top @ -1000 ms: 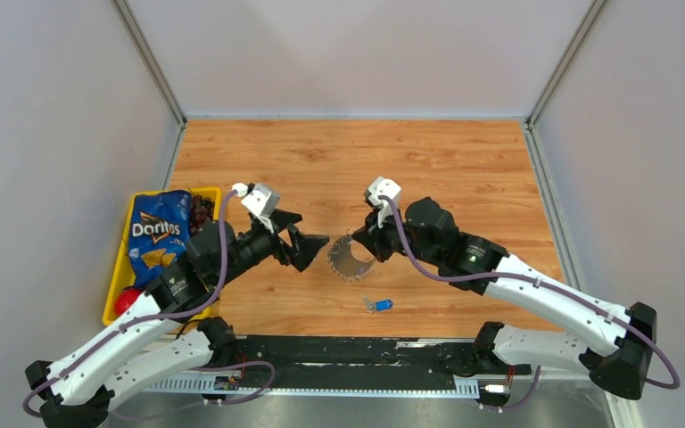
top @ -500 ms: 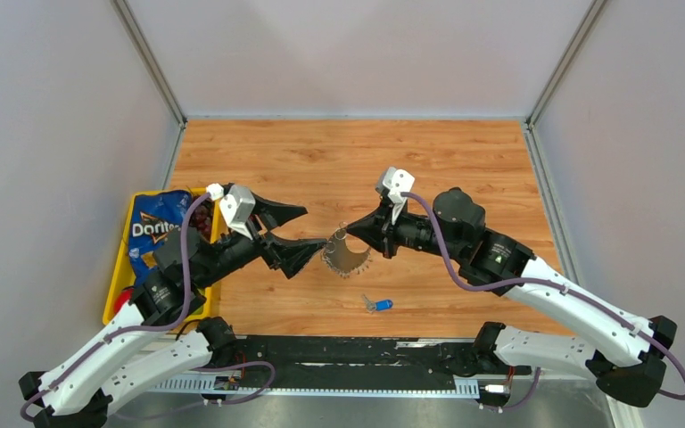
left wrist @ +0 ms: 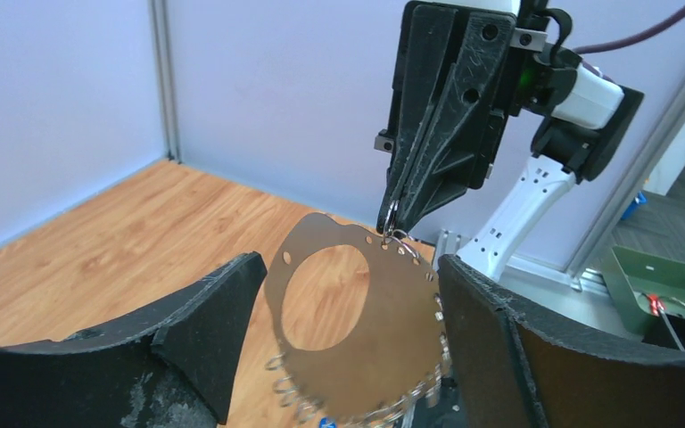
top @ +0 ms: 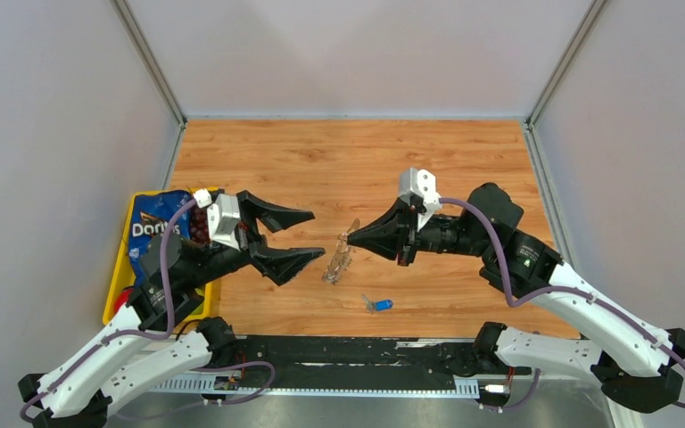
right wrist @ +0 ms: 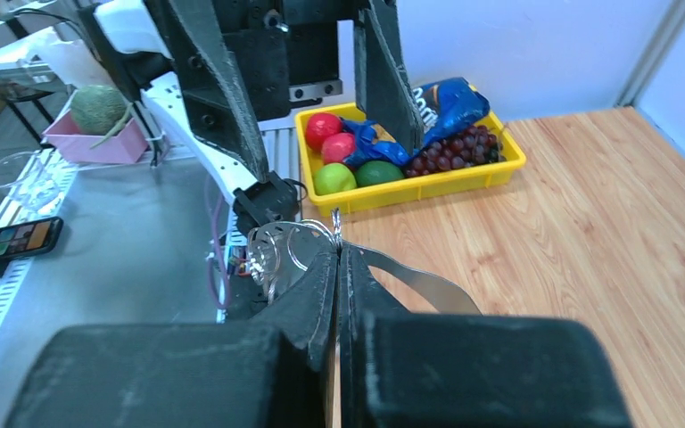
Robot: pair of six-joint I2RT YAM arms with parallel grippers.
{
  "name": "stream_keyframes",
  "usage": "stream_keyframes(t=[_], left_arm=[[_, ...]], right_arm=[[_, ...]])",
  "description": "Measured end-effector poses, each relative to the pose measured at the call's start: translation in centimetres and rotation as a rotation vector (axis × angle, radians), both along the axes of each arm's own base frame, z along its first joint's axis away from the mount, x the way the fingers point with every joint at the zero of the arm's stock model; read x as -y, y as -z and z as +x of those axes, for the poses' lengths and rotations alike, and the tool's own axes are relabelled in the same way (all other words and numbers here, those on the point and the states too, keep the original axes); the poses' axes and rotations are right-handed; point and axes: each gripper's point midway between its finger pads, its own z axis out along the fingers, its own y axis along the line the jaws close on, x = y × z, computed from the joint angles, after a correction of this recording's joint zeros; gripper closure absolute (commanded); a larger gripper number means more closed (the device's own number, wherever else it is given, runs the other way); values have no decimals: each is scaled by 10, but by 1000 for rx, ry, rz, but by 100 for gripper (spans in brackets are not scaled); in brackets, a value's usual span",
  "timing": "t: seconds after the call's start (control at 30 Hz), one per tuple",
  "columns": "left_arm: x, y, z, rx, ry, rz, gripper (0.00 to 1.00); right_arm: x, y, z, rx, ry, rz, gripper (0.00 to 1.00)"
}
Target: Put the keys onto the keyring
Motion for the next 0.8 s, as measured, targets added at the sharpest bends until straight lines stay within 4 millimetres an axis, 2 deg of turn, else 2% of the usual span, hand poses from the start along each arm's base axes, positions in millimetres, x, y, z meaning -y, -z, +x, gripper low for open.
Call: stream_keyframes(t=[0.03, 0.13, 0.3, 0.4, 0.8], left_arm=[[1, -1, -2, 8, 13, -2, 28], [2, -4, -9, 28, 52, -6, 34], [6, -8, -18, 49, 108, -12, 58], [10, -10, -23, 61, 147, -16, 62], [23, -13, -42, 91, 300, -16, 66]], right_arm=[[0, -3, -3, 5, -16, 7, 100], [0, -7, -11, 12, -57, 14, 100], [1, -9, -21, 16, -112, 18, 100], [1, -11, -24, 19, -132, 21, 100], [-2, -23, -25, 32, -150, 36, 100]])
